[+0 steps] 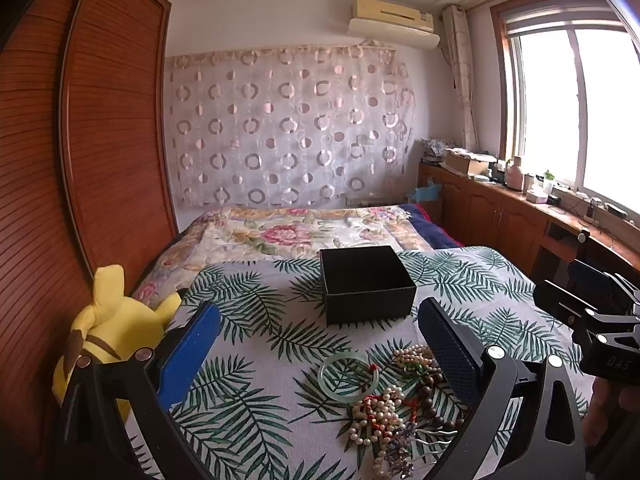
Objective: Organize jewelry
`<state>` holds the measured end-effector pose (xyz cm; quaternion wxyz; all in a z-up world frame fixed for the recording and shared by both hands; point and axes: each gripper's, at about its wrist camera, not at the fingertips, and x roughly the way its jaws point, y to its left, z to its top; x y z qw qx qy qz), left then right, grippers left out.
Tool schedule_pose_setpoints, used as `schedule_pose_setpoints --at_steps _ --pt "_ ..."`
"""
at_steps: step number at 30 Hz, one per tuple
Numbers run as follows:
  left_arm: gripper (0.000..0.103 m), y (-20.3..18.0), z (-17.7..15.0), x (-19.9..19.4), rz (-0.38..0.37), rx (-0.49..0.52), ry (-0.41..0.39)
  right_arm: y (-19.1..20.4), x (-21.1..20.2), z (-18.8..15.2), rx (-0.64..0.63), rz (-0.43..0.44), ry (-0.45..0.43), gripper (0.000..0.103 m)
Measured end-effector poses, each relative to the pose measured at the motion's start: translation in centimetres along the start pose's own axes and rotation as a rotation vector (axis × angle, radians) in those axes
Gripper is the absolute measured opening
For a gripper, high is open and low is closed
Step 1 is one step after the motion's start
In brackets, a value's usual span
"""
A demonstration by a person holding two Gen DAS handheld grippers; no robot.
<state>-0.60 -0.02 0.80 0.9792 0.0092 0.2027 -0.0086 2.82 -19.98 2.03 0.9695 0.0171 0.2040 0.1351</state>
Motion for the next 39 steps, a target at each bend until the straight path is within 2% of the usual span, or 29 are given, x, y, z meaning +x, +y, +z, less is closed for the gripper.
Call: schedule_pose_setpoints --at_steps 39 --pt "0.096 -0.09 0.65 -0.46 -0.001 0.001 -0.013 0.1 0.11 -0.09 0.002 0.001 -0.003 0.101"
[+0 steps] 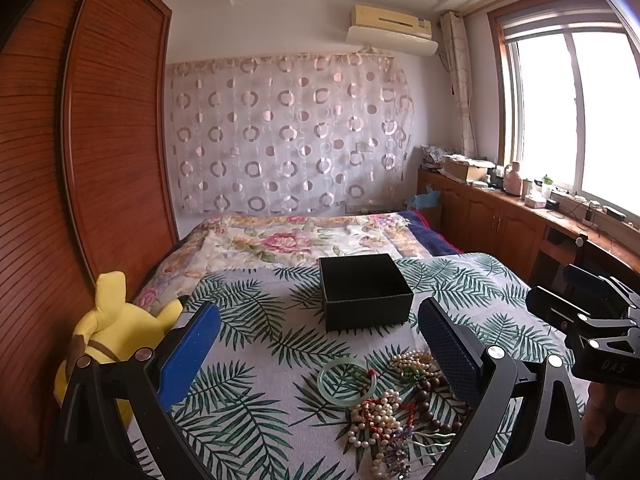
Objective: Organize jewelry
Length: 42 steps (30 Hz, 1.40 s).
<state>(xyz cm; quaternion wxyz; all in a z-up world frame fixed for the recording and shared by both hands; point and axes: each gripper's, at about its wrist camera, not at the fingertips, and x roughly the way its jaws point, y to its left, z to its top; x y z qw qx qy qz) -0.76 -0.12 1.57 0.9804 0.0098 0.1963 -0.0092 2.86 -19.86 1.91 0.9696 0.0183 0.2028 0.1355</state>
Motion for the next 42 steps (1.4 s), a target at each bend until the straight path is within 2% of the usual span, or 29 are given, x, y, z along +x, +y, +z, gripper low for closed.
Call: schedule_pose_setpoints --at_steps 25,29,36,42 --pt "0.096 -0.3 1.7 -1.0 -0.002 0.002 -0.005 -0.2 0.1 -0.1 0.002 0.001 0.001 0.101" --pt "0.096 -0.5 2.1 -0.4 -0.002 0.001 0.014 1.1 0.5 -0.3 0.002 0.002 0.008 0.101" --pt "0.096 -0.5 2.0 1.4 0.005 0.0 0.067 -0.2 1.9 -1.5 0.007 0.012 0.042 0.101" --pt "0.096 0.0 0.7 2.9 0.004 -0.006 0.115 -0.9 3.2 -2.6 0.0 0.025 0.077 0.101"
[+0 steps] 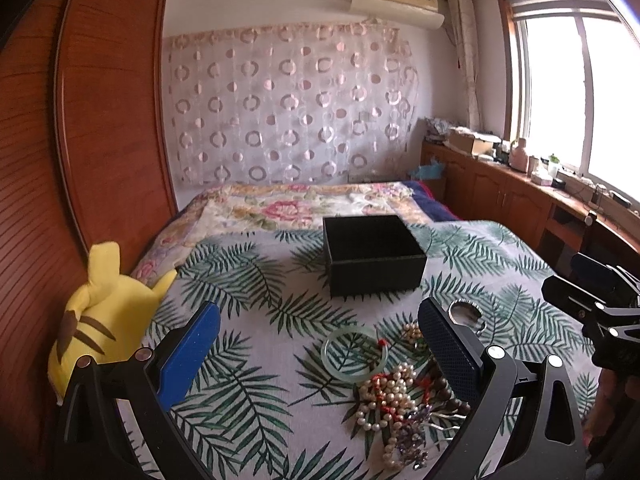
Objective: Organize jewelry
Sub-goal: 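Grasp the green jade bangle with left tool while right grasps silver bangle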
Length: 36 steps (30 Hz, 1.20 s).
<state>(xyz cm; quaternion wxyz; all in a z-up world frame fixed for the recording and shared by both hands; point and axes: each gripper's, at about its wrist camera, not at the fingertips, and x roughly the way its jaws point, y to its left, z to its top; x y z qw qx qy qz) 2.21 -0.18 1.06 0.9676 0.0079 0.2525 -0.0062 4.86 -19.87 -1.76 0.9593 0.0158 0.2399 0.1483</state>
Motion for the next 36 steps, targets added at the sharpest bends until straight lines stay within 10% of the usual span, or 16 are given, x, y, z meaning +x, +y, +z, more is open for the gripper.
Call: schedule_pose_setpoints --at_steps 36 --pt "0.096 1.3 -6.7 10.1 -0.186 0.022 0.288 -2.3 13.5 -2.6 -0.121 0.153 0.438 0.059"
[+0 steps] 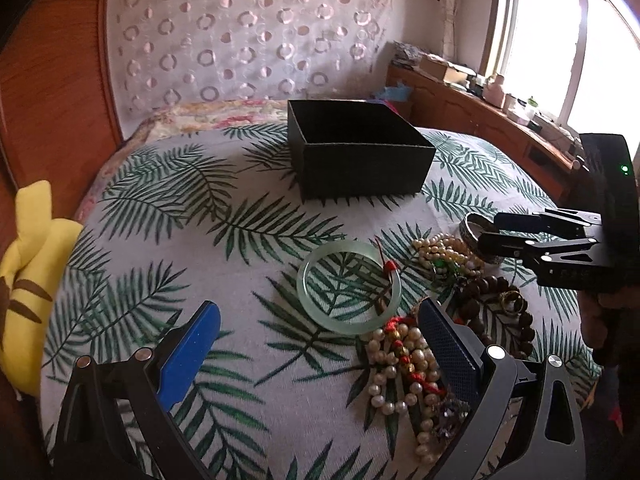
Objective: Organize jewelry
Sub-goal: 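Grasp the green jade bangle with left tool while right grasps silver bangle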
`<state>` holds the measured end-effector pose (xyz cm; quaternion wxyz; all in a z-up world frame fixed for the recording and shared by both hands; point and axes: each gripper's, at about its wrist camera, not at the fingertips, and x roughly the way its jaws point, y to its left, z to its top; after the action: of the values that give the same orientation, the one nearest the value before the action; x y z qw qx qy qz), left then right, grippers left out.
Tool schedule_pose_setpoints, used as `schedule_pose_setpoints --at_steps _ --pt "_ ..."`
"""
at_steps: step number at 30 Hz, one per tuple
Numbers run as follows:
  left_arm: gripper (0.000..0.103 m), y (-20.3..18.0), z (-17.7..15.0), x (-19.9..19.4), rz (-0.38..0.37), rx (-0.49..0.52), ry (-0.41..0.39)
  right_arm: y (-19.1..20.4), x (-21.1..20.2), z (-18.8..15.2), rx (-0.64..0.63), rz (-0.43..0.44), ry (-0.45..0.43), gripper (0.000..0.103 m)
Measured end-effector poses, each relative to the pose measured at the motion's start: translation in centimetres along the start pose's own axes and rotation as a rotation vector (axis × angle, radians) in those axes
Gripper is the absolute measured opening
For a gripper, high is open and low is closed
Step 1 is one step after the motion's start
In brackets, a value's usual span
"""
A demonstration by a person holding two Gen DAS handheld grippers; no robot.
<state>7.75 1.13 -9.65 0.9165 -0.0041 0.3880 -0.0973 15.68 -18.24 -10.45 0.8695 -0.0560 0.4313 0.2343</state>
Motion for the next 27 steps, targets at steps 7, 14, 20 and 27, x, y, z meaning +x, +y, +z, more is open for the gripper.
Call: schedule_pose_setpoints --at_steps 7,14,20,27 --pt "0.096 -0.8 0.9 2.2 -0.038 0.044 0.058 -1.2 -0.2 0.3 0.013 -0.022 -0.001 0.026" --pt "0.082 -1.5 1.5 4.2 -0.051 0.073 0.11 -0.3 -0.7 0.5 -0.003 0.018 -0.031 0.066" --pt "0.072 -2.1 1.7 4.9 -0.023 0.119 0.113 0.5 0.6 0.4 -0.034 0.018 0.006 0.074" --pt "0.069 -1.5 2.1 5.0 -0.021 0.13 0.107 0.7 1.5 0.4 -0.051 -0.001 0.033 0.077"
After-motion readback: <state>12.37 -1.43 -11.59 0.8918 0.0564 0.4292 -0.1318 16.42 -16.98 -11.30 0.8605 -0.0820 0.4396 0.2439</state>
